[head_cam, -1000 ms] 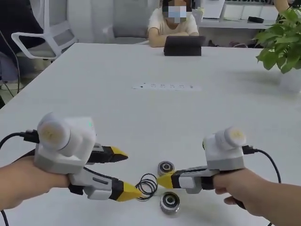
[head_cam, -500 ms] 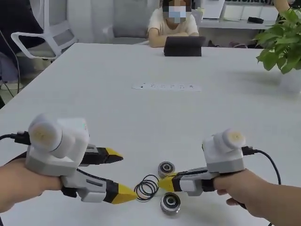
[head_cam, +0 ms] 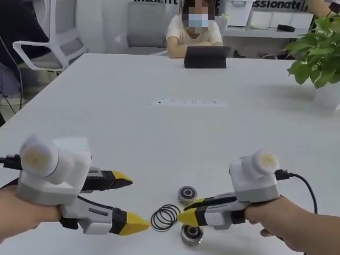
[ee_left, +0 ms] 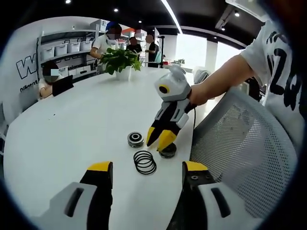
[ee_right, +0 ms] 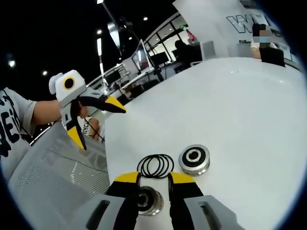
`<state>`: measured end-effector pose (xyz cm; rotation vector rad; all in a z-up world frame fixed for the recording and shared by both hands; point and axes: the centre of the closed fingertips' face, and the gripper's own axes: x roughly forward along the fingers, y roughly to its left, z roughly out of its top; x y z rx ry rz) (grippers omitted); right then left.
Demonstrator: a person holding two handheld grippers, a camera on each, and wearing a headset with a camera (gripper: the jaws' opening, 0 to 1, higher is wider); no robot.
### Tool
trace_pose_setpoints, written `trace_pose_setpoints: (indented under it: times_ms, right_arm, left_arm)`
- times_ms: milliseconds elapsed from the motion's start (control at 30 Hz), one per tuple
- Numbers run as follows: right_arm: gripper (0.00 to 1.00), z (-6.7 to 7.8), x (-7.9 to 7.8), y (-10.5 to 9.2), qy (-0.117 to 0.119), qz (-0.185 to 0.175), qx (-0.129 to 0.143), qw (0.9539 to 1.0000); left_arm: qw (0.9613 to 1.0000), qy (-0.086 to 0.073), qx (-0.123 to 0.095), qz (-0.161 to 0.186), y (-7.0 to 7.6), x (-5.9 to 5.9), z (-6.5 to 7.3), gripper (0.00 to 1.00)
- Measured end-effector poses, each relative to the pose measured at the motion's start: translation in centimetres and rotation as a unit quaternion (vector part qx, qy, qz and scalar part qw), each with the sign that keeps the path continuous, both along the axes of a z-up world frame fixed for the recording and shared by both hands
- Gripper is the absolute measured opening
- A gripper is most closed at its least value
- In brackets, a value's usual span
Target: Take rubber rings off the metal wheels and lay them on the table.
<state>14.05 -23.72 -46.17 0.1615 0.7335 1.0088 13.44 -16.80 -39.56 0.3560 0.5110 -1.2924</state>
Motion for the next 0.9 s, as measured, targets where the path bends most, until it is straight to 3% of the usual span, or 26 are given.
trace_pose_setpoints:
  times_ms: [500,900]
  right_arm:
    - [0.32,2.6,-1.0,-1.3,-0.044,-0.009,0.012,0.9989]
    - [0.42,4.8,-1.8,-2.9,-0.077,-0.044,0.040,0.9953]
  left_arm:
    - [0.9998,0.001,-0.011,0.015,0.6,-0.4,1.0,0.58]
    - [0.9995,-0.002,-0.017,0.025,1.1,-0.6,1.8,0.59]
